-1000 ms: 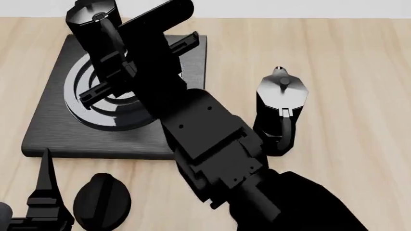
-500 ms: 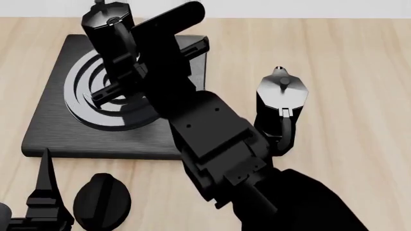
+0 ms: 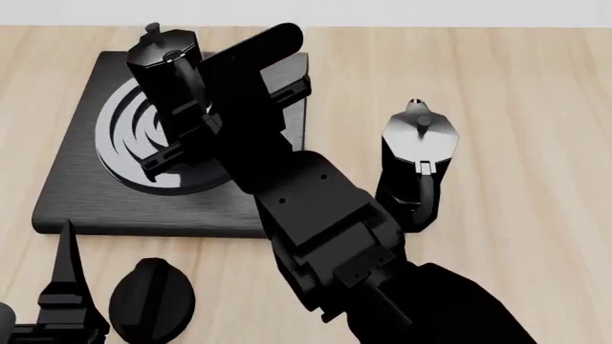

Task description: Put the right moka pot on the stove.

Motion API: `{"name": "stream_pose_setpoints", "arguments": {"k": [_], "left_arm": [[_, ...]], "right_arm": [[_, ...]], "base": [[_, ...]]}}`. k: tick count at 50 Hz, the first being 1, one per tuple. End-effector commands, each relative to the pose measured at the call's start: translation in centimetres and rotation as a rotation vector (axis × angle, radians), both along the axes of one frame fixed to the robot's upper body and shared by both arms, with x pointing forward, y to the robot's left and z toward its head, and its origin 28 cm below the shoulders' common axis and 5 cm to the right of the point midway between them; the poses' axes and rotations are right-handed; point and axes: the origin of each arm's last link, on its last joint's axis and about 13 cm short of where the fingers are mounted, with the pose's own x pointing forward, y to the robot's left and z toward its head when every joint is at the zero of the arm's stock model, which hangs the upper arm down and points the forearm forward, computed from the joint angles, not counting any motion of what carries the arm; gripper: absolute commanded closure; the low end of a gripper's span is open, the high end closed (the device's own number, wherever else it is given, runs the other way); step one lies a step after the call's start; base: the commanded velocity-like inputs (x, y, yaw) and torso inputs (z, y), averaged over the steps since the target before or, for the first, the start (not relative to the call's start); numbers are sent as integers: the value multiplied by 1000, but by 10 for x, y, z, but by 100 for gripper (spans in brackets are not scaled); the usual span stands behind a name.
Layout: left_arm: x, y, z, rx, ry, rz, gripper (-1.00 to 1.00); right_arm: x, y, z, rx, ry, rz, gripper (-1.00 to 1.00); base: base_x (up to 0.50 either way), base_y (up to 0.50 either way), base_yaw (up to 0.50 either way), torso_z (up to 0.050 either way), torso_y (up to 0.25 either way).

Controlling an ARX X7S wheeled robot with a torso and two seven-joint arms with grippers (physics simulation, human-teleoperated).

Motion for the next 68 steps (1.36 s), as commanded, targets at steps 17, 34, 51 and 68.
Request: {"name": "stream_pose_setpoints", "arguments": {"k": [17, 34, 51, 68], "left_arm": [[0, 0, 1, -3, -3, 2, -100], [0, 1, 0, -4, -6, 14, -100], [0, 1, 0, -2, 0, 29, -100], [0, 1, 0, -4, 2, 26, -100]], "right_arm": [[-1, 0, -6, -34, 43, -5, -100], [-43, -20, 9, 29, -24, -4, -100], [-113, -55, 31, 75, -105, -22, -100], [-183, -91, 38, 131, -165, -94, -100]], "base": [[0, 0, 0, 0, 0], [0, 0, 0, 0, 0], [0, 0, 0, 0, 0], [0, 0, 0, 0, 0]]}}
